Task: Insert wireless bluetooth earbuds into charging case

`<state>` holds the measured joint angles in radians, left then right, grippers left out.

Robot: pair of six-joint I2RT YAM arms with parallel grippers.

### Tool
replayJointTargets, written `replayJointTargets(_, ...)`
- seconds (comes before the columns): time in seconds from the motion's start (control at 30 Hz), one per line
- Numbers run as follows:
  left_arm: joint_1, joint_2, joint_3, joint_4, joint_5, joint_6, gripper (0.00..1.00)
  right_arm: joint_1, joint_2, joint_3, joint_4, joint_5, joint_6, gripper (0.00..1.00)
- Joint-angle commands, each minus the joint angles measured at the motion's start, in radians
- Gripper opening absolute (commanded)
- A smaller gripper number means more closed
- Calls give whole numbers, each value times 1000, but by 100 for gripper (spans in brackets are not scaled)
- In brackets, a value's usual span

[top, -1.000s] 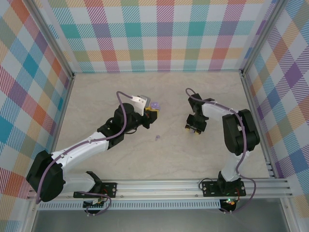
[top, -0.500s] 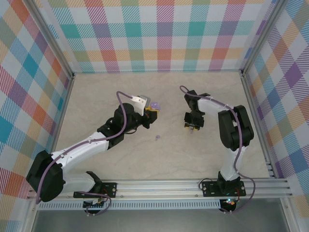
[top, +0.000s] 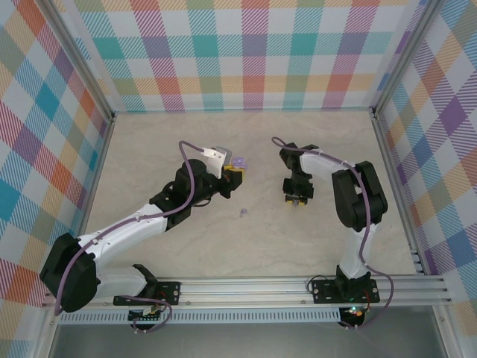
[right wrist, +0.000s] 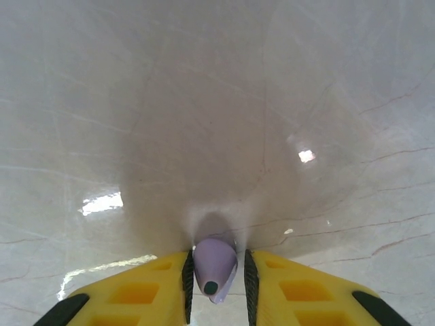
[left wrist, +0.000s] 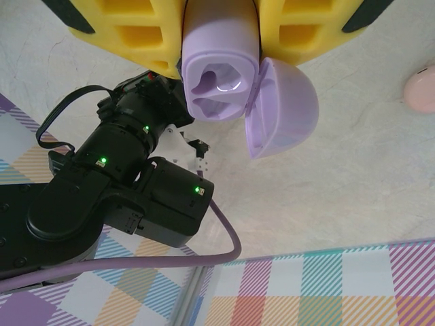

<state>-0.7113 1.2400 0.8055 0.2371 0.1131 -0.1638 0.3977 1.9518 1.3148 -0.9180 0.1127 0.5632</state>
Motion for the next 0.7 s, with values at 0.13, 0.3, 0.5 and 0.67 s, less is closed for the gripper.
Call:
replayJointTargets(0.13, 2, -23, -7, 15, 2, 0, 10, 3, 22, 6, 5, 37, 27, 27)
replayJointTargets(0.3, 1, -25, -6, 11, 2, 0, 10, 3, -12, -13, 46, 42, 55, 27)
replayJointTargets(0.5, 1, -28, -7, 10, 2, 1, 10, 1, -27, -27, 67, 43, 79, 32)
replayJointTargets(0.67, 1, -30, -9, 7, 0, 2, 10, 1, -50, -47, 92, 55, 92, 28)
